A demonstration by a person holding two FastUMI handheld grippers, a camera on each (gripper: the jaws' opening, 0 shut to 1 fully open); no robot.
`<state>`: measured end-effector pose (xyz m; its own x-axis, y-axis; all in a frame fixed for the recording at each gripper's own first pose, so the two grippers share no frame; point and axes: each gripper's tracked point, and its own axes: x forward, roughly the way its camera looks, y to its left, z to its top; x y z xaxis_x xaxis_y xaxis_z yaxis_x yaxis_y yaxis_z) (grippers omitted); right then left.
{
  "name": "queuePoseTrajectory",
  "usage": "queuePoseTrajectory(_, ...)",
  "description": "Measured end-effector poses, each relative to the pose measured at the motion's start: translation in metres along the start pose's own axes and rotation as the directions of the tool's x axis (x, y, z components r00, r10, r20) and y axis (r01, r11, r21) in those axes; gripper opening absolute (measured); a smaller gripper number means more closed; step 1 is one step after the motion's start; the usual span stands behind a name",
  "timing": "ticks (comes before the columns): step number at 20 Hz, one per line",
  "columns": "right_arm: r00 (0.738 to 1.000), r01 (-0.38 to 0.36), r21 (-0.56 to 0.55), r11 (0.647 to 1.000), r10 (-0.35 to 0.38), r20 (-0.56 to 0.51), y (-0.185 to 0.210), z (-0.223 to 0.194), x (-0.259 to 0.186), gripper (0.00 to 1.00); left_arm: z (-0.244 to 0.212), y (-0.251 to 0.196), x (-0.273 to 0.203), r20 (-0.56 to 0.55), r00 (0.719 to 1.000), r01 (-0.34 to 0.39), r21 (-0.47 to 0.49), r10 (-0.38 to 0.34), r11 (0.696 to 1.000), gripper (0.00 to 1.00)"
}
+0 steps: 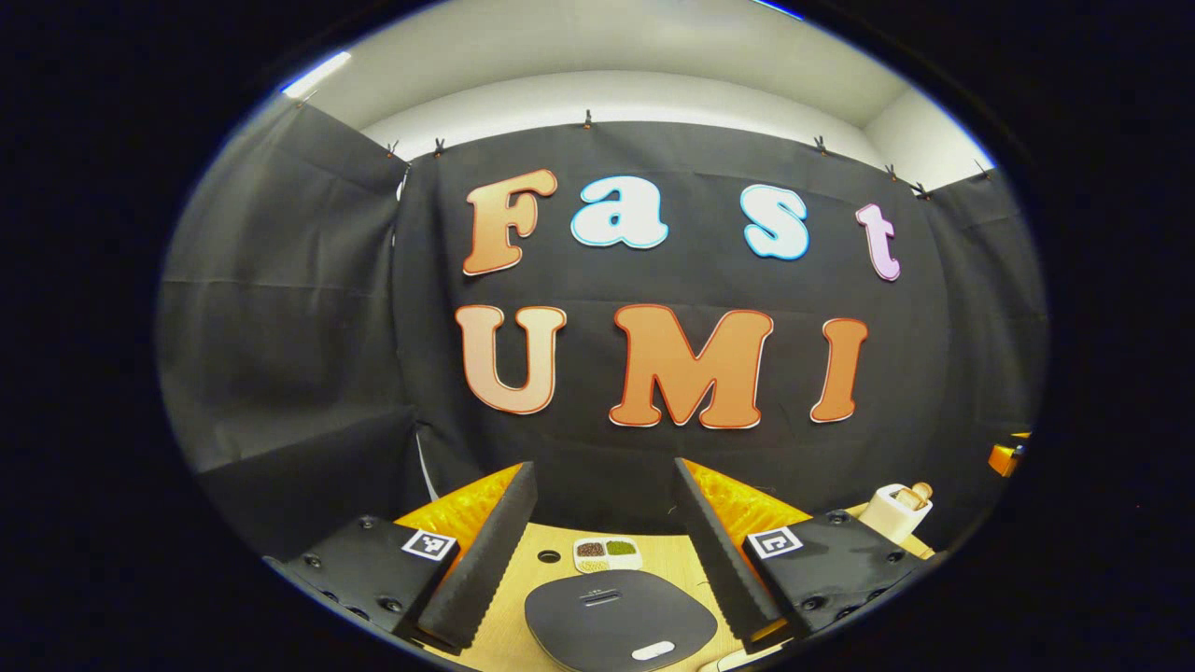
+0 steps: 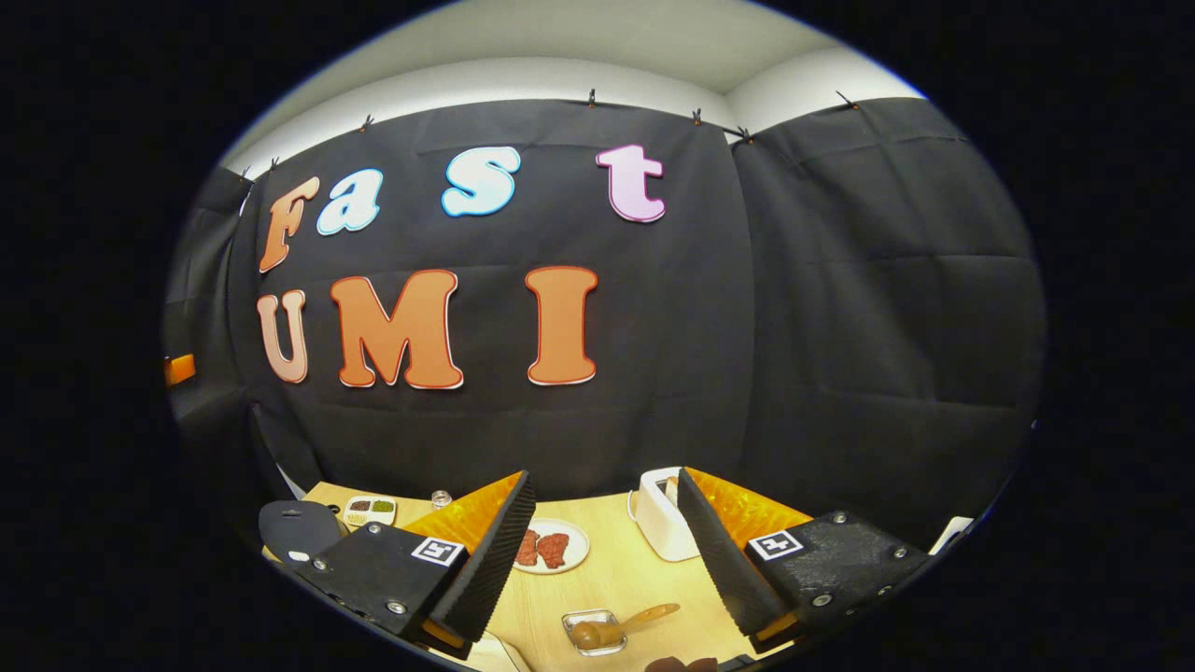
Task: Close the left gripper, press the button to open the rice cooker; take a wooden spoon from the chopstick holder with the right hand, scoop a spoonful of rice and pour it into the rice cooker, then put the wooden spoon back into the chopstick holder.
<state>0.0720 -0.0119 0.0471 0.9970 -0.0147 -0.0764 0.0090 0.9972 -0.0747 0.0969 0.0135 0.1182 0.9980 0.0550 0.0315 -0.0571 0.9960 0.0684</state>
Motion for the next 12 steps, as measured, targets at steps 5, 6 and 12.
queuePoseTrajectory(5, 0.998, 0.034, 0.009, 0.999, -0.034, 0.052, -0.019, 0.014, 0.0, 0.95, -0.01, 0.007, -0.003, -0.014, 1.0, -0.022, 0.017, 0.022, 1.0, 0.99)
queuePoseTrajectory(6, 0.998, 0.04, 0.011, 0.999, -0.041, 0.05, -0.022, 0.013, 0.0, 0.95, -0.013, 0.006, -0.002, -0.022, 0.999, -0.023, 0.01, 0.024, 1.0, 0.99)
queuePoseTrajectory(12, 0.997, 0.055, -0.009, 0.998, -0.054, 0.053, -0.029, 0.012, 0.0, 0.95, -0.018, 0.012, 0.0, -0.037, 0.999, -0.041, -0.023, 0.04, 0.999, 1.0)
